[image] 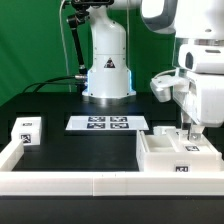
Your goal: Assemble cabinet
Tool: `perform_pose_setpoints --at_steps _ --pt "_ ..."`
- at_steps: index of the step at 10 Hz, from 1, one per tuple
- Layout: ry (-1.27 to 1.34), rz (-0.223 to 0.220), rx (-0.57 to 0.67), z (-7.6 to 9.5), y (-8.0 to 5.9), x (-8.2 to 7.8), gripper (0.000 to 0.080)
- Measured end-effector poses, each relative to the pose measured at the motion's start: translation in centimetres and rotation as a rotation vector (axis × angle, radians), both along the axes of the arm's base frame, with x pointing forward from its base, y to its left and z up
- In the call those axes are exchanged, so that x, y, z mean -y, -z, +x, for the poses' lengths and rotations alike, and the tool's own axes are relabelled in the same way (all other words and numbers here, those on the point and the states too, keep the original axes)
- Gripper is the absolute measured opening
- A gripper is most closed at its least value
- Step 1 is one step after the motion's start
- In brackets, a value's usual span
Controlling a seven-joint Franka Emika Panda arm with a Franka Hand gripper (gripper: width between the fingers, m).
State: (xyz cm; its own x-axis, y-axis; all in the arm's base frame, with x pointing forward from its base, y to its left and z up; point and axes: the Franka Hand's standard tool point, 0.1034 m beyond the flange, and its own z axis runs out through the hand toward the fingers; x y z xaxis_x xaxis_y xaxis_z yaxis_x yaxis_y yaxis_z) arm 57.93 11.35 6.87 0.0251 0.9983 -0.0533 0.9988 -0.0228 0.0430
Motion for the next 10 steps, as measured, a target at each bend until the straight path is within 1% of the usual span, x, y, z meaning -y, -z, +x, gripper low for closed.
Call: perform_pose_setpoints --at_steps 1,2,3,4,5,6,7,8,9,10 --pt "0.000 -0.002 0.006 -0.1 -0.6 0.1 0.0515" --pt "0.013 -0.004 0.016 -0.5 -1.5 0.4 0.0696" --pt "0.069 -0.002 0.027 -1.7 -2.1 0.4 0.0767" --pt "0.117 -0.006 0.025 -3.4 -2.7 0.7 0.0767" --pt "0.147 -0.014 0.018 -5.3 -3.1 0.7 0.0793" --pt "0.142 -0.017 0.017 -6.6 -3.3 0.7 0.0798" --pt "0.150 -0.015 0.016 -7.7 -3.2 0.7 0.0798" --pt "0.168 -0.009 0.013 -9.1 -2.6 0.5 0.0797" --pt "0.171 -0.008 0.003 -10.1 -2.1 0.4 0.0797" --pt "0.170 -0.008 0.008 -9.7 -2.3 0.5 0.0797"
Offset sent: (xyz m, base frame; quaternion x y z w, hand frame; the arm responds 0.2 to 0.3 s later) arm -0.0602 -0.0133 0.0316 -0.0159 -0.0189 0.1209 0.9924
